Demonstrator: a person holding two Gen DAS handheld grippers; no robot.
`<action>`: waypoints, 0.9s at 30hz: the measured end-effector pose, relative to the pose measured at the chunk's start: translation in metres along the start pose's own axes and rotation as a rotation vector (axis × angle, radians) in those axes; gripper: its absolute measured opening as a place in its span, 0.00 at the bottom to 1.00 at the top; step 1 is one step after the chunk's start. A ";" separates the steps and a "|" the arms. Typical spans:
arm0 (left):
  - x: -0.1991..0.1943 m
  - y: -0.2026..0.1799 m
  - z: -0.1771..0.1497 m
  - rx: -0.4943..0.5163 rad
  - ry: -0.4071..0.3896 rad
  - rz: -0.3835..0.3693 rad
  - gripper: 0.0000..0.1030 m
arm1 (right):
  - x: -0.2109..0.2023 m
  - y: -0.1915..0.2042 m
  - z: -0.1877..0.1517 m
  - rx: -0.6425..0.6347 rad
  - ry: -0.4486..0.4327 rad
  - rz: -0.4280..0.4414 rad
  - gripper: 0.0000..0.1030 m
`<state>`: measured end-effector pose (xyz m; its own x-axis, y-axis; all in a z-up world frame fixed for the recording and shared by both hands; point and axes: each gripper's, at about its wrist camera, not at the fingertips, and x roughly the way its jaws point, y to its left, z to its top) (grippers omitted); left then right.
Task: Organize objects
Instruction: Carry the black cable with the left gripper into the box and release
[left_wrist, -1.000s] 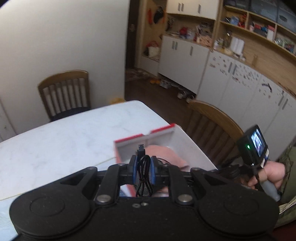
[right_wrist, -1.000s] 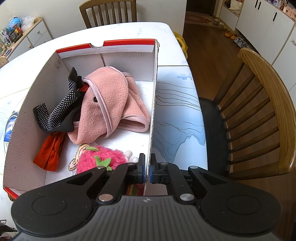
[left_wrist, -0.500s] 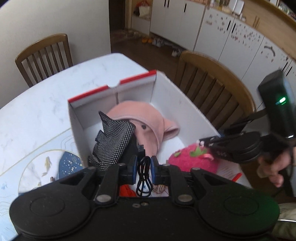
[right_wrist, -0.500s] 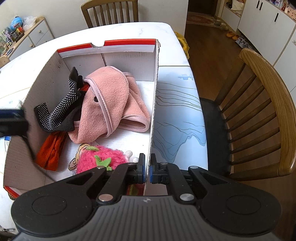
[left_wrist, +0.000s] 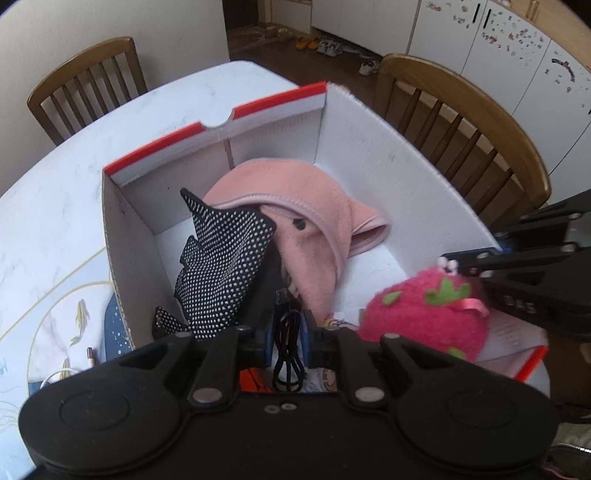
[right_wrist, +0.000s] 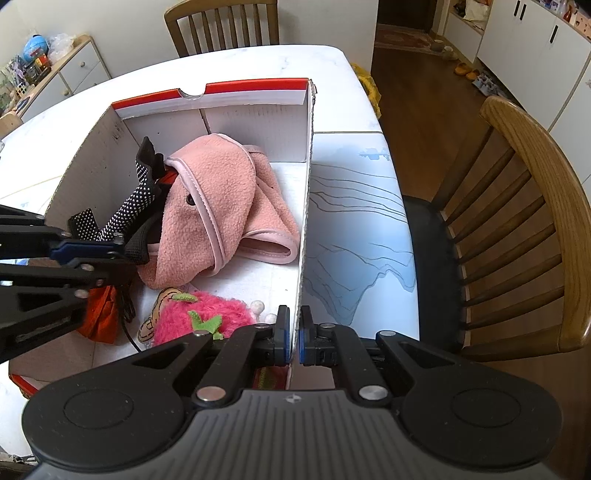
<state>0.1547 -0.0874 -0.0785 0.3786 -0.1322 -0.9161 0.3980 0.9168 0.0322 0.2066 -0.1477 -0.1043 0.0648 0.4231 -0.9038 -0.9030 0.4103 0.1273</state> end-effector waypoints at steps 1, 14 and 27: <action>0.002 0.000 0.001 -0.001 0.005 0.003 0.11 | 0.000 0.000 0.000 0.000 0.000 0.001 0.04; 0.019 0.002 -0.003 -0.003 0.033 0.006 0.19 | 0.000 -0.002 0.001 -0.008 0.003 0.008 0.04; -0.003 0.006 -0.006 -0.042 -0.029 -0.044 0.49 | 0.000 -0.002 0.001 -0.016 0.003 0.011 0.04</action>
<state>0.1508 -0.0790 -0.0783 0.3863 -0.1828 -0.9041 0.3798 0.9248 -0.0247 0.2087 -0.1477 -0.1042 0.0536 0.4247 -0.9038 -0.9104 0.3927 0.1305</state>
